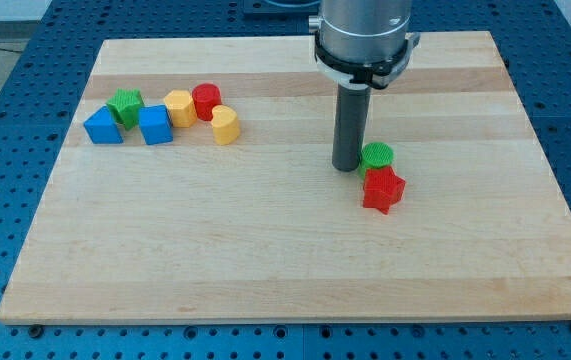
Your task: Move the red circle above the green circle
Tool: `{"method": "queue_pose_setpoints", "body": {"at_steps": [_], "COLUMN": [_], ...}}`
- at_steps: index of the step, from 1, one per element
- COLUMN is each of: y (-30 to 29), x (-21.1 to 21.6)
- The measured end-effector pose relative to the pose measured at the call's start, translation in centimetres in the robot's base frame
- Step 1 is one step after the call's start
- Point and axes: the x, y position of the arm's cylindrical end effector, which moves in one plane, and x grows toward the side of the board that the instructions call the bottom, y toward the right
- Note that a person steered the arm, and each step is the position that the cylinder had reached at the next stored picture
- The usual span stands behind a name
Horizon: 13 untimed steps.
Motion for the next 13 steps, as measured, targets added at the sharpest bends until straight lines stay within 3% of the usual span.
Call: {"method": "queue_pose_setpoints", "body": {"at_steps": [1, 4, 5, 6, 8, 13], "y": [-4.4, -31.1, -35.7, -35.7, -34.9, -12.6], "x": [0.8, 0.8, 0.8, -0.6, -11.7, -11.7]}}
